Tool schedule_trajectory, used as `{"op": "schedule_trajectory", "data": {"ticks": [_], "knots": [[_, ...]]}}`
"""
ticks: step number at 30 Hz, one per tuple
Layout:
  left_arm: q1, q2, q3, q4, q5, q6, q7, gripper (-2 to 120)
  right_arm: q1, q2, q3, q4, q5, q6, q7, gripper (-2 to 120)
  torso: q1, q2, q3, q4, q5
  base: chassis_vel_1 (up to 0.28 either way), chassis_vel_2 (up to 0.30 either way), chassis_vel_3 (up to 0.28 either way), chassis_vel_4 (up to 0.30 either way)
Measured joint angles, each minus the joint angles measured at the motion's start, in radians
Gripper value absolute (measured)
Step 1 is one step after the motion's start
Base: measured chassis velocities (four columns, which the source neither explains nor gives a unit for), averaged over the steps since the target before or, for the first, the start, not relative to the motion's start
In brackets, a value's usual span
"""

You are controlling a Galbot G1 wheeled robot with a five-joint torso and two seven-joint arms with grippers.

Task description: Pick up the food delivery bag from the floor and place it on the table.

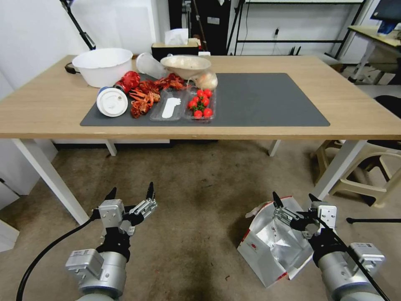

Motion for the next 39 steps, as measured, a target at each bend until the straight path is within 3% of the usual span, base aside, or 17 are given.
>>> {"op": "schedule_trajectory", "data": {"ticks": [39], "knots": [[0.018,-0.005,0.004,0.0,0.019,-0.023,0.011,100,-0.003,0.006,-0.003,0.0,-0.01,0.004,0.0,100,-0.055,-0.17,-0.115,0.0,0.0,0.0,0.0,0.0,0.0]]}}
